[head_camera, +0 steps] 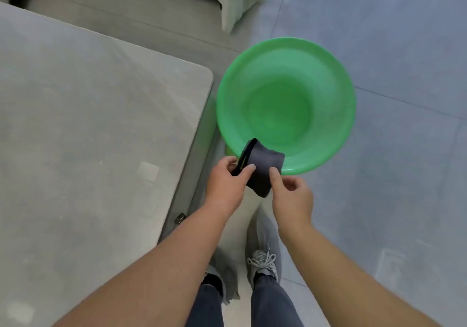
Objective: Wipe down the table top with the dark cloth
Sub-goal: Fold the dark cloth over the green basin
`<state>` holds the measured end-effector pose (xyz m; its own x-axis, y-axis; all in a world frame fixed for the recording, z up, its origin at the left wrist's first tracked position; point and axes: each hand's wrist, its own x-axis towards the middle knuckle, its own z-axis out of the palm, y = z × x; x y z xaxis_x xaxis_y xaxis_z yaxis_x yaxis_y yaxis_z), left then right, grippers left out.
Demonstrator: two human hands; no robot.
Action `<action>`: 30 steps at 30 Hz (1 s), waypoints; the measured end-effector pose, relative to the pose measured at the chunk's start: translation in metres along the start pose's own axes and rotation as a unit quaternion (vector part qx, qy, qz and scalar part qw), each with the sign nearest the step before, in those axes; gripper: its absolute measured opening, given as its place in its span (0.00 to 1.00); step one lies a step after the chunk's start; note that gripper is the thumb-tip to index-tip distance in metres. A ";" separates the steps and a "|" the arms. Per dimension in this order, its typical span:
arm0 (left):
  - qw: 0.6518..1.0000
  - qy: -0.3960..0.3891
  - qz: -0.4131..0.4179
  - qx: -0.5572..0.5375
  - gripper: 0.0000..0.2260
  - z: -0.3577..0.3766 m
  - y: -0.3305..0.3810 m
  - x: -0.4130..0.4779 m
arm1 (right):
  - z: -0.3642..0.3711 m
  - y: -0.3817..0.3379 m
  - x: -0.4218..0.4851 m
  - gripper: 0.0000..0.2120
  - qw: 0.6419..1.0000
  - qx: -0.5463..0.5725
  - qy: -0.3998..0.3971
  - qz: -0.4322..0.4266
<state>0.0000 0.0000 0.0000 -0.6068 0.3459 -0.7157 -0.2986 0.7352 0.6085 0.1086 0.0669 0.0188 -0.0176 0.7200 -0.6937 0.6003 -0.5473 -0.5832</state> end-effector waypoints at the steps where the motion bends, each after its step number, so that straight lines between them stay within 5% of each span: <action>1: 1.000 -0.004 0.003 -0.004 0.15 0.000 -0.002 0.002 | 0.003 -0.002 0.000 0.16 1.000 0.022 0.010 0.008; 7: 0.998 -0.034 0.008 -0.046 0.05 0.000 0.002 0.000 | 0.013 -0.003 0.007 0.15 0.985 0.149 0.012 0.085; 12: 0.991 -0.082 0.054 -0.093 0.10 -0.015 0.033 -0.030 | -0.006 -0.024 -0.001 0.17 0.970 0.215 -0.053 0.101; 16: 0.976 -0.099 0.056 -0.187 0.14 -0.048 0.063 -0.063 | -0.018 -0.065 -0.033 0.08 0.970 0.223 -0.085 0.056; 23: 0.947 -0.019 0.043 -0.319 0.17 -0.167 0.085 -0.089 | 0.042 -0.154 -0.120 0.05 0.975 0.108 -0.187 -0.053; 30: 0.944 0.110 0.059 -0.304 0.17 -0.305 0.057 -0.105 | 0.159 -0.204 -0.196 0.06 0.944 -0.069 -0.282 -0.155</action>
<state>-0.1782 -0.1727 0.2141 -0.7806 0.2267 -0.5825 -0.5466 0.2046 0.8120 -0.1379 -0.0305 0.2066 -0.6094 0.4739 -0.6357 0.5937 -0.2587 -0.7620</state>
